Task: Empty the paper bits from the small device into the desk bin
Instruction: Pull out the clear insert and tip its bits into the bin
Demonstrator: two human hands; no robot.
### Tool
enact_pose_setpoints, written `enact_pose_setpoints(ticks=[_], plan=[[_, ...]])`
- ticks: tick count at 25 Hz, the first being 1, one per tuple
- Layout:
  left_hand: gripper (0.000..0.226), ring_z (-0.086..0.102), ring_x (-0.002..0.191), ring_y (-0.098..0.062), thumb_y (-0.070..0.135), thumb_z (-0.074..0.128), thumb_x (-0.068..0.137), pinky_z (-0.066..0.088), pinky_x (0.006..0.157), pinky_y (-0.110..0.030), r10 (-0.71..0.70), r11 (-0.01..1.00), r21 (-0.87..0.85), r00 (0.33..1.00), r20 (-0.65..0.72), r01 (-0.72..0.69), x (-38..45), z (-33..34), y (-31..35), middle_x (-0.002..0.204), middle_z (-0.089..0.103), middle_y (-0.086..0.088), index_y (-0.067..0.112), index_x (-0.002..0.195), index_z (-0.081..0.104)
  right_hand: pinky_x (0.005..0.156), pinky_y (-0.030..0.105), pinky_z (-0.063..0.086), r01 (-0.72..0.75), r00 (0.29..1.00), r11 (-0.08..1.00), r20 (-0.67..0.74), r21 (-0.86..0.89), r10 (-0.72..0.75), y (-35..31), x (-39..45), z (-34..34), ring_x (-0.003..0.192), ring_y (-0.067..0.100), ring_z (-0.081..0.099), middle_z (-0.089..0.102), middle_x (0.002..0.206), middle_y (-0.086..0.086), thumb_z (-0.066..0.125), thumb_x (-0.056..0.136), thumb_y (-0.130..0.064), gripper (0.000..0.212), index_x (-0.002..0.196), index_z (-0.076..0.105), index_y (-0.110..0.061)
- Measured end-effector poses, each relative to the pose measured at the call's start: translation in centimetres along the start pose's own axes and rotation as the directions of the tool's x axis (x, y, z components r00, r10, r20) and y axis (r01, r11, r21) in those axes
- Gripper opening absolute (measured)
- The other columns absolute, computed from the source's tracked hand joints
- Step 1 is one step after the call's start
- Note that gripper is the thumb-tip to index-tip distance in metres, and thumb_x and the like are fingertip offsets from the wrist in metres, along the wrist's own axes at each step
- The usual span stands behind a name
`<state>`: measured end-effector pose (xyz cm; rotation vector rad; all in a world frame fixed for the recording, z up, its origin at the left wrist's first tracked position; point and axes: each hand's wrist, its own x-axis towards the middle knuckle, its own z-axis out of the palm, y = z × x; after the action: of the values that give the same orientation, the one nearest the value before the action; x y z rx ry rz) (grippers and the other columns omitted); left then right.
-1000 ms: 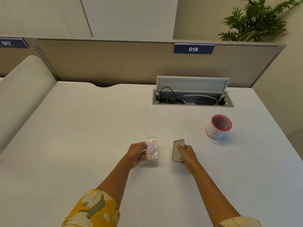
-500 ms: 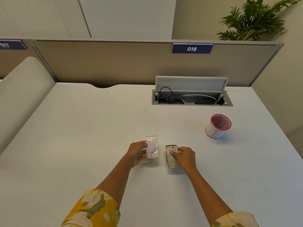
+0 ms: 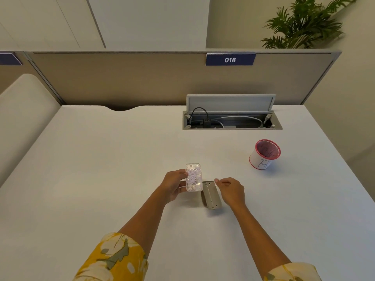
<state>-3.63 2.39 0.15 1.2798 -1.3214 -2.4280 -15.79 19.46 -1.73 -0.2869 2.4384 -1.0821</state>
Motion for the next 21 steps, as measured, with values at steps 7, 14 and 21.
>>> enact_pose_setpoints(ticks=[7,14,21], plan=[[0.023,0.073,0.083,-0.024,0.004,0.052,0.098,0.063,0.069,-0.035,-0.045,0.974,0.226,0.985,0.169,0.006,0.7,4.0,1.0,0.1,0.075,-0.011,0.006,0.108,0.072,0.086,0.03,0.058,0.008,0.99,0.951,0.134,0.309,-0.052,-2.7,2.4,-3.2,0.092,0.02,0.071,0.074,0.098,0.004,0.056,0.095,-0.034,0.034,0.108,0.073,-0.007],[0.022,0.073,0.082,-0.023,0.004,0.056,0.095,0.059,0.062,-0.03,-0.094,0.886,0.462,0.962,0.257,-0.037,1.7,7.7,1.4,0.101,0.074,-0.01,0.003,0.111,0.072,0.063,0.017,0.057,-0.033,0.957,0.951,0.285,0.307,-0.059,-1.3,4.0,-6.9,0.085,0.016,0.072,0.075,0.098,0.008,0.064,0.092,-0.018,0.018,0.103,0.075,-0.008],[0.024,0.073,0.083,-0.021,0.001,0.06,0.093,0.058,0.062,-0.025,-0.111,0.911,0.412,0.949,0.296,-0.022,2.9,11.2,1.0,0.099,0.075,-0.011,-0.004,0.114,0.071,0.063,0.017,0.057,-0.082,0.94,0.928,0.337,0.364,-0.049,1.1,4.6,-10.8,0.078,0.014,0.076,0.076,0.091,0.003,0.067,0.089,-0.011,0.014,0.099,0.075,-0.006]])
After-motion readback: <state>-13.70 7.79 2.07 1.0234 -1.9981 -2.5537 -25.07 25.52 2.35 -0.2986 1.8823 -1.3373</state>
